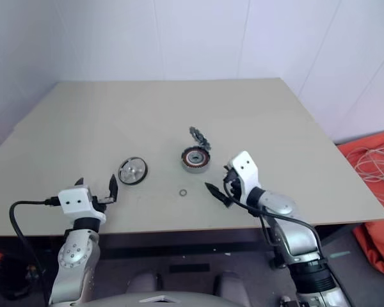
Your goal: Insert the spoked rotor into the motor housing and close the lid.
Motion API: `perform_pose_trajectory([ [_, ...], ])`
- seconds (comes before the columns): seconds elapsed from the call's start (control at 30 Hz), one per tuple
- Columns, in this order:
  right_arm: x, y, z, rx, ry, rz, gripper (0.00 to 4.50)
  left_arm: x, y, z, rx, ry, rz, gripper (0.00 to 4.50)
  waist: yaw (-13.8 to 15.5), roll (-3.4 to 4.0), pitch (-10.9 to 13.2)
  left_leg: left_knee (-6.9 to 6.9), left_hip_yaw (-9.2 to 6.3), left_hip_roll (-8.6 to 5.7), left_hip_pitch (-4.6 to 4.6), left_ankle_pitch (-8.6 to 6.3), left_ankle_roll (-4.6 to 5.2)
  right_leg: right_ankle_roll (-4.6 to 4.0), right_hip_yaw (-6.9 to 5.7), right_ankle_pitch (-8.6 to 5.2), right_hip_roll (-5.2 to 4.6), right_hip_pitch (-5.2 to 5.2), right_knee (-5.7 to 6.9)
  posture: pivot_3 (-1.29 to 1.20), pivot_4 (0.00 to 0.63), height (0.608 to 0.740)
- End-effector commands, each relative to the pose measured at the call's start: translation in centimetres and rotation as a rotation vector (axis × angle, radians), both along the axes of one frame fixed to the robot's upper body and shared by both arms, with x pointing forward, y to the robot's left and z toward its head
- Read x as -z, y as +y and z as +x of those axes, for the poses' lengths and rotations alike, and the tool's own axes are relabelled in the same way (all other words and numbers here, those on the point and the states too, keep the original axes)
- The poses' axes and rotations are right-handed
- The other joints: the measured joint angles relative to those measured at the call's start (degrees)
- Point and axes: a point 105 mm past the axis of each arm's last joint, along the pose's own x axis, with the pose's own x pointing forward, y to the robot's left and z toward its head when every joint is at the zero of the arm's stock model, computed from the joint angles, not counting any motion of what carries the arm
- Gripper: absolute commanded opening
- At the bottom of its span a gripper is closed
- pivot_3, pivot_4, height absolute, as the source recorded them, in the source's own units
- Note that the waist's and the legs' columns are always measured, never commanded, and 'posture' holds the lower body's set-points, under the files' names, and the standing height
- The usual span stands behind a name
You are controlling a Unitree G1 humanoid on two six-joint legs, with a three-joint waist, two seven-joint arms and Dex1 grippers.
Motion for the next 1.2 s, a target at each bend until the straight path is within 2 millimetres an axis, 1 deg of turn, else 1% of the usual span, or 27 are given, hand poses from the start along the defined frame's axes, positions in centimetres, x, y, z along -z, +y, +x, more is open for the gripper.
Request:
perform_pose_trajectory([
  [0.03, -1.1, 1.5, 0.3, -0.066, -0.02, 0.008, 4.5, -1.4, -0.4, 0.0, 0.016, -0.052, 0.003, 4.47, 0.05, 0.0, 0.0, 0.0, 0.0, 0.0, 0.0, 0.0, 0.0, 0.0, 0.0, 0.0, 0.0, 0.0, 0.0, 0.0, 0.0, 0.74],
  [0.23, 0.7, 2.9, 0.1, -0.155, 0.044, -0.027, 4.5, -1.4, -0.6, 0.0, 0.016, -0.047, 0.0, 4.47, 0.19, -0.04, 0.0, 0.01, 0.0, 0.0, -0.01, 0.0, 0.0, 0.0, -0.01, 0.0, -0.01, 0.04, 0.0, 0.0, 0.0, 0.74],
  [0.4, 1.6, 4.2, -0.2, -0.247, 0.087, -0.025, 4.5, -1.3, -0.4, -0.1, 0.005, -0.04, 0.002, 4.47, 0.15, -0.03, 0.0, 0.0, 0.02, 0.0, -0.03, -0.01, 0.02, -0.01, 0.0, 0.0, -0.01, 0.03, 0.01, 0.0, 0.0, 0.74],
  [0.6, 1.3, 6.0, 0.5, -0.3, 0.076, -0.009, 4.5, -1.2, -0.3, 0.0, 0.007, -0.035, 0.005, 4.47, 0.11, -0.03, 0.01, 0.0, 0.04, 0.03, -0.01, -0.01, 0.02, -0.04, -0.02, 0.0, -0.01, 0.02, 0.05, 0.0, 0.0, 0.74],
  [0.83, 1.4, 7.6, 0.4, -0.371, 0.085, -0.011, 4.5, -1.2, -0.3, 0.0, 0.001, -0.036, 0.002, 4.47, 0.18, -0.04, 0.01, 0.01, 0.03, 0.03, -0.02, -0.01, 0.02, -0.04, -0.01, 0.0, -0.01, 0.05, 0.04, 0.0, 0.0, 0.74],
  [1.03, 2.2, 7.9, 0.6, -0.375, 0.097, -0.041, 4.5, -1.1, -0.4, -0.2, -0.001, -0.032, 0.001, 4.47, 0.17, -0.04, 0.01, 0.01, 0.03, 0.04, -0.01, -0.01, 0.02, -0.06, -0.02, 0.0, -0.01, 0.05, 0.05, 0.0, 0.0, 0.74],
  [1.2, 3.7, 7.1, 0.7, -0.359, 0.117, -0.095, 4.5, -1.0, -0.5, -0.3, -0.004, -0.032, 0.0, 4.47, 0.17, -0.04, 0.01, 0.01, 0.04, 0.04, -0.01, -0.01, 0.02, -0.08, -0.02, 0.01, -0.01, 0.06, 0.05, 0.0, 0.0, 0.74],
])
